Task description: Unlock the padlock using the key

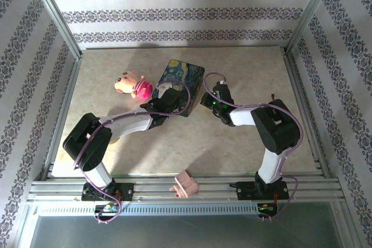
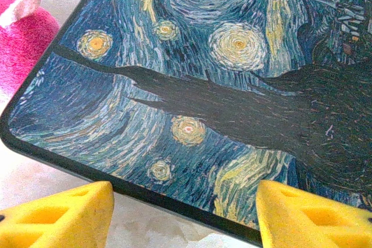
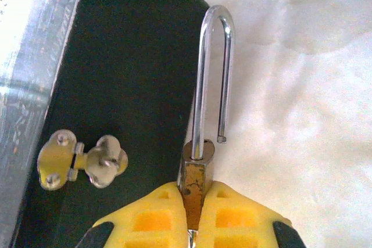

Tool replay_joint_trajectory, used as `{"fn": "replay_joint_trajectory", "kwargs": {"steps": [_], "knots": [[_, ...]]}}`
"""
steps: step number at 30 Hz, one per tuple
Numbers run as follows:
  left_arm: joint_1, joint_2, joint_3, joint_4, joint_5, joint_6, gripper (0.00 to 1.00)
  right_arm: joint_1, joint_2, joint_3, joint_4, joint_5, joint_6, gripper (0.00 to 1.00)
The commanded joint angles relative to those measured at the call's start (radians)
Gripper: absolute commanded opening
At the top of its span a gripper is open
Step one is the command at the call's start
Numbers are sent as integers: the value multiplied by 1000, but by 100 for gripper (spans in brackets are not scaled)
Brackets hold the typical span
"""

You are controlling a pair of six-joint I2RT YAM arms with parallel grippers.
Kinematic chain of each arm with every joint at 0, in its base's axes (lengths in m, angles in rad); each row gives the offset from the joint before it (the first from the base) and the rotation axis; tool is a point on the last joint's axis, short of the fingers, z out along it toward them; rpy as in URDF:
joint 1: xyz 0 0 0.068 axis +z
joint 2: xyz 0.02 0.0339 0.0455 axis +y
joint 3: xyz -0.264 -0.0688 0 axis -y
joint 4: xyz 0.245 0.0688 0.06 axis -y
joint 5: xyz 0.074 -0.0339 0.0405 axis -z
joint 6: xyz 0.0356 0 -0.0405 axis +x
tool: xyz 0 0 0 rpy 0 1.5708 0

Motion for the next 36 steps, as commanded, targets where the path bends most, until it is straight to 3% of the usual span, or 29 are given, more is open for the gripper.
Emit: {"fn": "replay_joint_trajectory", "kwargs": {"steps": [1,8,19,26,32,36], "knots": [[7,31,-72,-197,49,22,65,-19,-89,-42,-5,-3,-18,0],[9,-33,-94,-160,61,42,65,-72,-262,-151,-138,-81,-76,0],[8,-173,-93,-200,71,30,82,-219,-489,-208,-449,-383,-197,0],[9,-258,-120,-190,79,-2,94,-258,-396,-158,-541,-567,-273,0],[17,-279,-122,-199,100,-39,99,-281,-241,-115,-588,-539,-299,0],[50,-277,-133,-196,154,-103,99,-286,-216,-101,-611,-421,-296,24]]}}
